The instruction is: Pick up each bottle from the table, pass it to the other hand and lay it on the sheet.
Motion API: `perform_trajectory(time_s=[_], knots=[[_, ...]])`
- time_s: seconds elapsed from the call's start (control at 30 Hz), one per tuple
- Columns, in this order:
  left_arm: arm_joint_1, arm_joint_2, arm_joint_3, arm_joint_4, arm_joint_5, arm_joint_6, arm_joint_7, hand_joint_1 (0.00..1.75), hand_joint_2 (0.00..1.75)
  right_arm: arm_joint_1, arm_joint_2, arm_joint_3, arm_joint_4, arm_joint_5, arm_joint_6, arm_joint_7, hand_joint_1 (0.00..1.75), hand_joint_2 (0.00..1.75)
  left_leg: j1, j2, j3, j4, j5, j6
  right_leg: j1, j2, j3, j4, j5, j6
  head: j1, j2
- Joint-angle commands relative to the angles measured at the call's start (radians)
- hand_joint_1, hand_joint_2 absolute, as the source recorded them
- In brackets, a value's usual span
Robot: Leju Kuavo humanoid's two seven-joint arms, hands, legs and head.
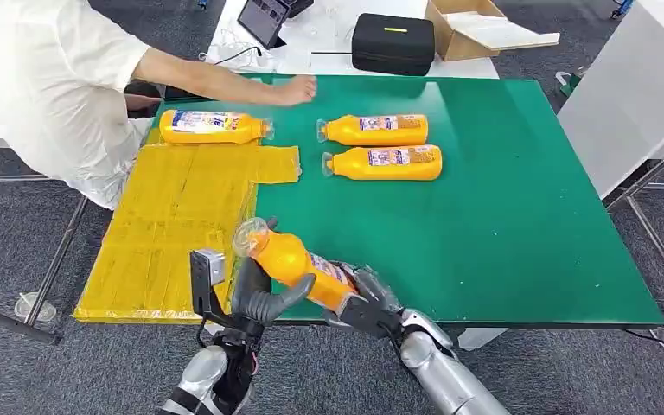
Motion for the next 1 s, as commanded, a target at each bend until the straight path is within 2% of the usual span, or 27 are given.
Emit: perform_trajectory(time_s=[0.03,0.17,0.2,0.23,0.27,0.3,0.33,0.37,0.4,0.47,0.53,0.57,0.6,0.7,0.73,0.77,0.8,0.83,0.87,0.9,0.97,1.0], knots=[[-0.068,0.004,-0.014,0.088,0.055,-0.053,0.041,0.00,1.75,-0.029,-0.009,0.126,0.018,0.005,-0.004,-0.019,1.55,1.75,0.000,0.001,0.007,0.000,-0.003,0.001,0.001,-0.001,0.007,0.000,-0.003,-0.003,0.000,0.000],[-0.081,0.004,-0.007,0.117,0.115,-0.115,0.074,0.00,1.75,-0.007,-0.002,0.108,-0.041,-0.035,-0.018,-0.033,1.61,1.75,0.000,0.001,0.003,0.000,-0.001,0.000,0.001,0.000,0.002,0.000,-0.001,-0.001,0.000,0.000],[-0.082,0.005,-0.007,0.121,0.121,-0.124,0.076,0.00,1.75,-0.002,0.001,0.102,-0.052,-0.051,-0.011,-0.040,1.62,1.75,-0.001,0.001,0.006,0.000,-0.002,0.000,0.001,-0.001,0.005,0.001,-0.002,-0.002,0.000,0.000],[-0.084,0.004,-0.006,0.130,0.127,-0.125,0.074,0.00,1.75,0.006,0.005,0.091,-0.074,-0.074,-0.003,-0.045,1.71,1.75,0.000,0.001,0.004,0.000,-0.002,0.000,0.001,-0.001,0.003,0.000,-0.002,-0.002,0.000,0.000],[-0.086,0.003,-0.007,0.135,0.129,-0.125,0.075,0.00,1.75,0.008,0.005,0.089,-0.085,-0.077,-0.004,-0.045,1.71,1.75,0.000,0.001,0.006,0.000,-0.002,0.000,0.001,-0.001,0.006,0.001,-0.003,-0.003,0.000,0.000],[-0.088,0.002,-0.008,0.140,0.130,-0.124,0.075,0.00,1.75,0.010,0.003,0.089,-0.094,-0.079,-0.004,-0.044,1.71,1.75,0.000,0.001,0.003,0.000,-0.001,0.000,0.001,-0.001,0.002,0.000,-0.001,-0.001,0.000,0.000],[-0.089,0.001,-0.009,0.144,0.132,-0.124,0.074,0.09,1.75,0.012,0.004,0.086,-0.098,-0.083,-0.005,-0.042,1.69,1.75,0.000,0.001,0.005,0.000,-0.002,0.001,0.001,-0.001,0.005,0.000,-0.002,-0.002,0.000,0.000],[-0.090,0.001,-0.012,0.144,0.121,-0.115,0.063,1.06,1.75,0.016,0.008,0.075,-0.102,-0.095,-0.008,-0.039,1.71,1.75,0.000,0.001,0.004,0.000,-0.002,0.000,0.001,0.000,0.003,0.000,-0.001,-0.002,0.000,0.000],[-0.090,0.001,-0.012,0.145,0.120,-0.113,0.060,1.75,1.75,0.020,0.012,0.067,-0.104,-0.107,-0.006,-0.040,1.64,1.75,-0.001,0.002,0.006,0.000,-0.003,0.001,0.001,0.000,0.005,0.000,-0.003,-0.002,0.000,0.000],[-0.086,0.002,-0.008,0.128,0.109,-0.102,0.031,1.75,1.75,0.026,0.014,0.061,-0.113,-0.115,-0.011,-0.037,1.64,1.75,0.000,0.002,0.006,0.000,-0.003,0.000,0.001,0.000,0.005,0.000,-0.002,-0.002,0.000,0.000],[-0.085,0.003,-0.007,0.124,0.109,-0.101,0.028,1.75,1.75,0.030,0.018,0.054,-0.115,-0.125,-0.010,-0.038,1.50,1.75,0.000,0.001,0.006,0.000,-0.003,0.001,0.001,-0.001,0.006,0.000,-0.003,-0.002,0.000,0.000],[-0.081,0.007,-0.001,0.100,0.092,-0.071,0.007,1.75,1.75,0.039,0.023,0.042,-0.124,-0.147,-0.003,-0.039,1.34,1.75,0.000,0.002,0.004,-0.001,-0.002,0.000,0.001,0.000,0.003,0.000,-0.001,-0.002,0.000,0.000],[-0.083,0.007,-0.001,0.099,0.092,-0.071,0.007,1.75,1.75,0.039,0.023,0.042,-0.125,-0.147,-0.003,-0.039,1.27,1.75,0.000,0.003,0.006,0.000,-0.003,0.000,0.001,0.001,0.005,0.000,-0.002,-0.002,0.000,0.000],[-0.085,0.007,0.000,0.097,0.092,-0.071,0.007,1.75,1.75,0.040,0.023,0.043,-0.125,-0.147,-0.003,-0.039,1.27,1.75,0.000,0.002,0.004,0.000,-0.002,0.000,0.001,0.000,0.004,0.000,-0.002,-0.002,0.000,0.000],[-0.085,0.007,0.000,0.097,0.092,-0.071,0.007,1.75,1.75,0.040,0.023,0.043,-0.125,-0.147,-0.003,-0.039,0.52,1.75,0.000,0.001,0.003,0.000,-0.001,0.000,0.001,0.000,0.003,0.000,-0.001,-0.002,0.000,0.000],[-0.080,0.008,0.010,0.080,0.077,-0.036,-0.006,1.75,1.75,0.051,0.030,0.023,-0.139,-0.161,-0.025,-0.037,0.02,1.75,0.000,0.002,0.004,0.000,-0.002,0.000,0.001,0.000,0.004,0.000,-0.002,-0.002,0.000,0.000],[-0.078,0.009,0.019,0.066,0.065,-0.009,-0.023,1.75,1.75,0.059,0.035,0.009,-0.152,-0.171,-0.040,-0.043,0.12,1.75,0.000,0.002,0.003,0.000,-0.001,0.000,0.001,0.001,0.002,0.000,-0.001,-0.002,0.000,0.000],[-0.079,0.010,0.024,0.059,0.061,0.002,-0.028,1.75,1.75,0.065,0.039,-0.002,-0.160,-0.180,-0.047,-0.046,1.29,1.75,0.000,0.002,0.004,0.000,-0.002,0.000,0.001,0.001,0.004,0.000,-0.002,-0.002,0.000,0.000],[-0.070,0.014,0.046,0.024,0.069,0.014,-0.023,1.75,1.75,0.076,0.047,-0.023,-0.183,-0.196,-0.067,-0.038,0.98,1.75,0.000,0.002,0.003,0.000,-0.001,0.000,0.001,0.001,0.002,0.000,-0.001,-0.002,0.000,0.000],[-0.062,0.017,0.060,0.001,0.067,0.023,-0.016,1.75,1.75,0.083,0.058,-0.044,-0.194,-0.210,-0.087,-0.027,0.03,1.75,0.000,0.002,0.004,0.000,-0.002,0.000,0.001,0.001,0.003,0.001,-0.002,-0.002,0.000,0.000],[-0.052,0.025,0.083,-0.038,0.059,0.047,-0.007,1.75,1.75,0.085,0.072,-0.062,-0.202,-0.224,-0.115,-0.007,0.00,1.75,0.000,0.002,0.003,0.000,-0.002,0.000,0.001,0.001,0.002,0.000,-0.001,-0.002,0.000,0.000],[-0.054,0.028,0.095,-0.046,0.051,0.069,-0.006,1.75,1.75,0.085,0.075,-0.066,-0.200,-0.215,-0.144,-0.007,0.00,0.00,0.000,0.004,0.005,0.000,-0.003,0.000,0.001,0.002,0.004,0.001,-0.002,-0.003,0.000,0.000]])
